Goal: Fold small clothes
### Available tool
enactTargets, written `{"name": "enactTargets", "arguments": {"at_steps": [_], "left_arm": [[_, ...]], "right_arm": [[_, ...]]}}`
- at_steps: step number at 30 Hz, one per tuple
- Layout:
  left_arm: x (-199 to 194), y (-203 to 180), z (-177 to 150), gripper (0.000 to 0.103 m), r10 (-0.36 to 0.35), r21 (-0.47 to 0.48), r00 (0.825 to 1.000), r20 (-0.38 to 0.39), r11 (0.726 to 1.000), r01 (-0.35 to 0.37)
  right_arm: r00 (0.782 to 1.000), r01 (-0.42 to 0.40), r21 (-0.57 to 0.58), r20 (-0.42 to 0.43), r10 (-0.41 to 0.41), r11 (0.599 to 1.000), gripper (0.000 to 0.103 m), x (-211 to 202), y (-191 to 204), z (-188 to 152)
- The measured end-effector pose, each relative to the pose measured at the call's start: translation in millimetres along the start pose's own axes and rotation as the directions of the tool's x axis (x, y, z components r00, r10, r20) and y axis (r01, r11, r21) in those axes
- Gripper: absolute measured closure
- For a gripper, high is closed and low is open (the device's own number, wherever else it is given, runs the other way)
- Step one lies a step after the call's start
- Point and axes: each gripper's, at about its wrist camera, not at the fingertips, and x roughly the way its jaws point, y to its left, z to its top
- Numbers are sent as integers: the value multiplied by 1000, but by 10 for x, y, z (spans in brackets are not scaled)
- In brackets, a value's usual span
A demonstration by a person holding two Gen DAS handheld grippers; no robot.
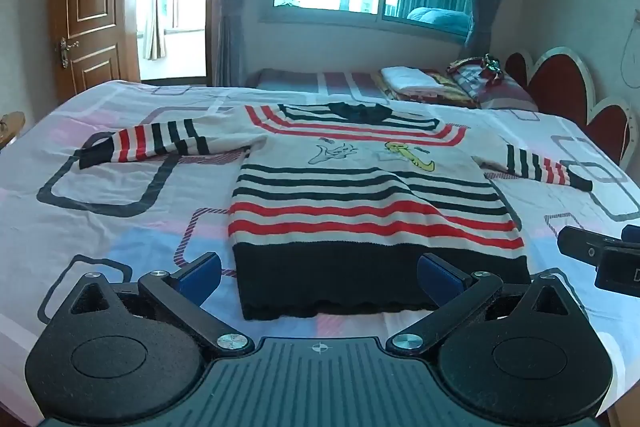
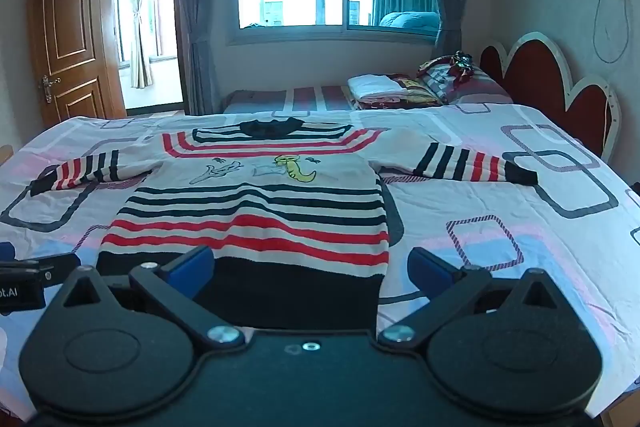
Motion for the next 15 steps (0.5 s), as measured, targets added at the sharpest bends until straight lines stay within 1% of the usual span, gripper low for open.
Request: {"name": "enactTargets", "arguments": {"at_steps": [2,3,6,7,10,15], "left_arm": [[-5,-3,-19,0,-11,-6,1000,0,1000,11],[27,54,8,0,3,-28,1000,-22,1000,-3],[40,87,14,0,0,-28,1000,-19,1000,-1],[85,67,45,0,14,-19,999,-35,1000,-14],[17,40,19,0,11,-13,1000,-16,1000,-11],[26,41,17,0,11,-5,1000,-12,1000,-11]], "right_arm": [[1000,2,0,1,-2,1000,1,1,-8,0],[1000,4,-1,1,-4,1000,1,0,-15,-2],[1000,2,-1,-3,-2,1000,1,4,50,5],[1000,2,0,-4,-2,1000,1,4,50,10],[1000,-6,-7,-7,5,1000,1,20,23,9],[1000,-8,-2,-4,8,1000,1,11,7,6]]}}
